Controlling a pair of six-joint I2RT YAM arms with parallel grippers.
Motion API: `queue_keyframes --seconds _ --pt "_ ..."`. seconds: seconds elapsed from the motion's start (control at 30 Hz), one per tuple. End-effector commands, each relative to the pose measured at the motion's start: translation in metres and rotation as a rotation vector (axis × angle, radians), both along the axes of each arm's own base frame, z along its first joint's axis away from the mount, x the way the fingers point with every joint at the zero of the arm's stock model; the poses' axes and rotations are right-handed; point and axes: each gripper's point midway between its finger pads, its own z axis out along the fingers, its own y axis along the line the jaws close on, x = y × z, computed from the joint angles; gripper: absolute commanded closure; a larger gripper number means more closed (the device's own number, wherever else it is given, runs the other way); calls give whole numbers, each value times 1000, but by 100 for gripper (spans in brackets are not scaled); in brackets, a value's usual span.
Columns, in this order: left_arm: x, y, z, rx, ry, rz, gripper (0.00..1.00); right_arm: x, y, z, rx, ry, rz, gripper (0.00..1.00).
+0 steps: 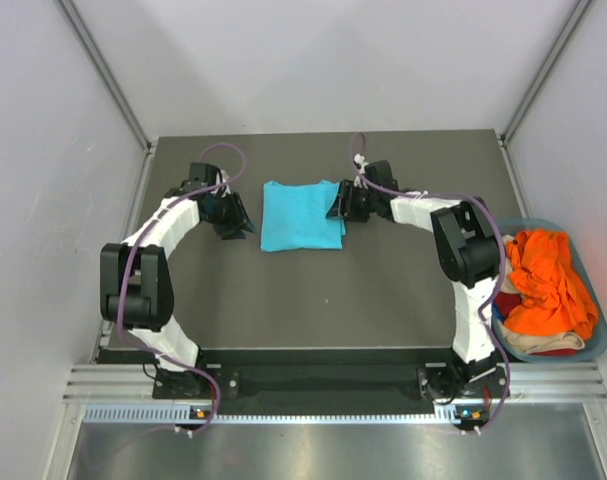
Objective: Fold and stack the t-shirts
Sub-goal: Fold the tshirt
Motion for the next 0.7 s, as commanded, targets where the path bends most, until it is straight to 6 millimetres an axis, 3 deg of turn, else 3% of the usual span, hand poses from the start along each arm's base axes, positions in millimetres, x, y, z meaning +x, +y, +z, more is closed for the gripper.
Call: queue_keyframes --seconds 0.0,0.17,0.23,0.33,0.37,0.6,0.67 --pt "10 -2 -7 -36 -15 17 56 -6 -3 -5 -69 8 -13 48" --pt "34 -8 -24 -99 -43 -2 51 -7 -10 -8 -96 4 -34 52" --pt "42 -11 -25 -117 -70 -17 48 -9 -11 -10 -109 0 -31 65" --pt "53 -12 -32 -116 -82 -30 45 -10 -10 -13 -103 5 -23 74" --pt "55 -11 -42 -106 -67 -33 46 -10 -10 -13 -99 3 -20 75" --pt "69 -3 -58 -47 -55 -9 46 -15 -11 -16 -89 -6 -7 82" --pt "70 -2 -65 -45 -37 -11 46 -17 -9 -14 -81 -6 1 75"
